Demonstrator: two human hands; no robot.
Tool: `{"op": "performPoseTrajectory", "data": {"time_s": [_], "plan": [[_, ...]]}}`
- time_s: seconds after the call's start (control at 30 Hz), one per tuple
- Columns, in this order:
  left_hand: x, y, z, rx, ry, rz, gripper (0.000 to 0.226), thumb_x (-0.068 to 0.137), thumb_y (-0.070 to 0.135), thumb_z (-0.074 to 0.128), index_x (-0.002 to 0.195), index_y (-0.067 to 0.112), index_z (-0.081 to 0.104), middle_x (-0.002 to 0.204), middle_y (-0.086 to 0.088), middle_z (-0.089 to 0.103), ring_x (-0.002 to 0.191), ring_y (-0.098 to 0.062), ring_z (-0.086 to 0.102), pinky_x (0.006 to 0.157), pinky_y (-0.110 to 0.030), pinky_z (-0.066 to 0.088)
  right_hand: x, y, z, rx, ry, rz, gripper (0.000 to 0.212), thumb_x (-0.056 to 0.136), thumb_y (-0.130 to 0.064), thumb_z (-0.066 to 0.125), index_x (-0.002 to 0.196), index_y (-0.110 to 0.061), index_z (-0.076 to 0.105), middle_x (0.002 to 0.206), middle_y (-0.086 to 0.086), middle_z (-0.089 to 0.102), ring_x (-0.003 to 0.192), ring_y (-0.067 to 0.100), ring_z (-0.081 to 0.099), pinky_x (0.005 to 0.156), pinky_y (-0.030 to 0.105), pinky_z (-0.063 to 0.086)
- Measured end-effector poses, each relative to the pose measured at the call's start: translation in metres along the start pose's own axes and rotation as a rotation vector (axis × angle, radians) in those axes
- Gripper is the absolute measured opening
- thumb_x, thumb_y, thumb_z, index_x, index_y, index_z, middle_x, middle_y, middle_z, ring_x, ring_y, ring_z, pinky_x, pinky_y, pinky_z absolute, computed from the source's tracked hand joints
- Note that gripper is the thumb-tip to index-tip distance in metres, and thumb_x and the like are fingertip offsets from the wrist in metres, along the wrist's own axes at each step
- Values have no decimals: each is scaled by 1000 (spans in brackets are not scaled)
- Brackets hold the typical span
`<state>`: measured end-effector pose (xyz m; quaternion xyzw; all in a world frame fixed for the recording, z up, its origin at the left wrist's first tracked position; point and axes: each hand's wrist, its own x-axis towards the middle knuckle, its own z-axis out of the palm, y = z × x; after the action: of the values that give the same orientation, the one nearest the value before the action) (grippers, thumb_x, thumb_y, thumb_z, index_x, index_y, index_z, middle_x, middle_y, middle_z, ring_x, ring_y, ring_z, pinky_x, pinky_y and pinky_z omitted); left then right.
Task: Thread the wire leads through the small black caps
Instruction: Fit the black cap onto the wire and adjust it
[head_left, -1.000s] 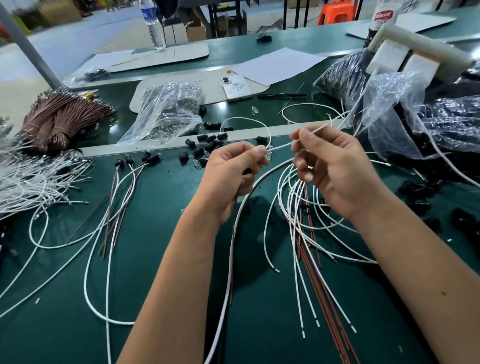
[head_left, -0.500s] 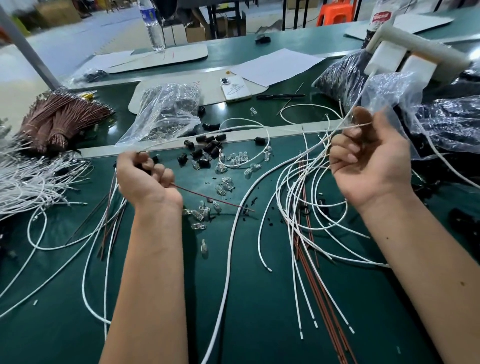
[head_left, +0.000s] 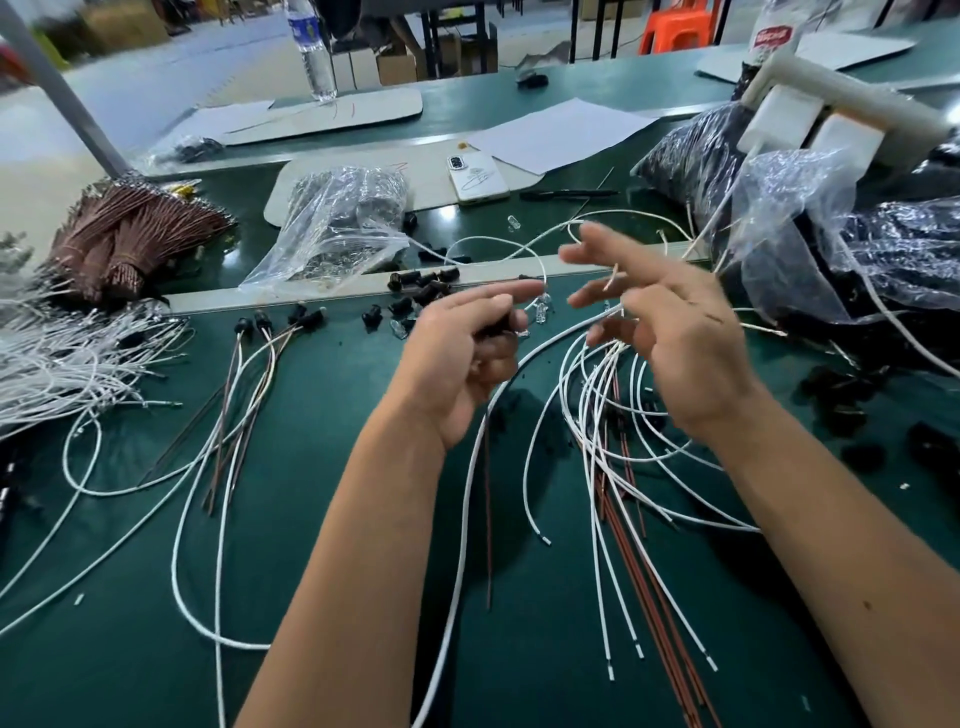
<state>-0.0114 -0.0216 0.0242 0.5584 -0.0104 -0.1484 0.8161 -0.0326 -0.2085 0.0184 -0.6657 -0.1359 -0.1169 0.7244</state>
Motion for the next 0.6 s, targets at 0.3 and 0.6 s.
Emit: {"op": "performPoseTrajectory", "data": {"time_s": [0.3, 0.6], "plan": [[-1, -6, 3, 27, -99, -16, 39, 101, -8, 37, 130, 1, 62, 79, -8, 61, 55, -8, 32, 46, -14, 29, -1, 6, 2, -44, 72, 25, 51, 105, 3, 49, 148, -24, 48, 97, 11, 78, 69, 16, 50, 59, 20, 42], [-5, -8, 5, 152, -68, 36, 13, 99, -3, 55, 107, 5, 62, 97, -12, 73, 63, -11, 48, 55, -17, 44, 1, -6, 3, 275, 151, 259, 11, 106, -4, 51, 99, -10, 57, 100, 18, 78, 69, 18, 64, 55, 22, 44]]}}
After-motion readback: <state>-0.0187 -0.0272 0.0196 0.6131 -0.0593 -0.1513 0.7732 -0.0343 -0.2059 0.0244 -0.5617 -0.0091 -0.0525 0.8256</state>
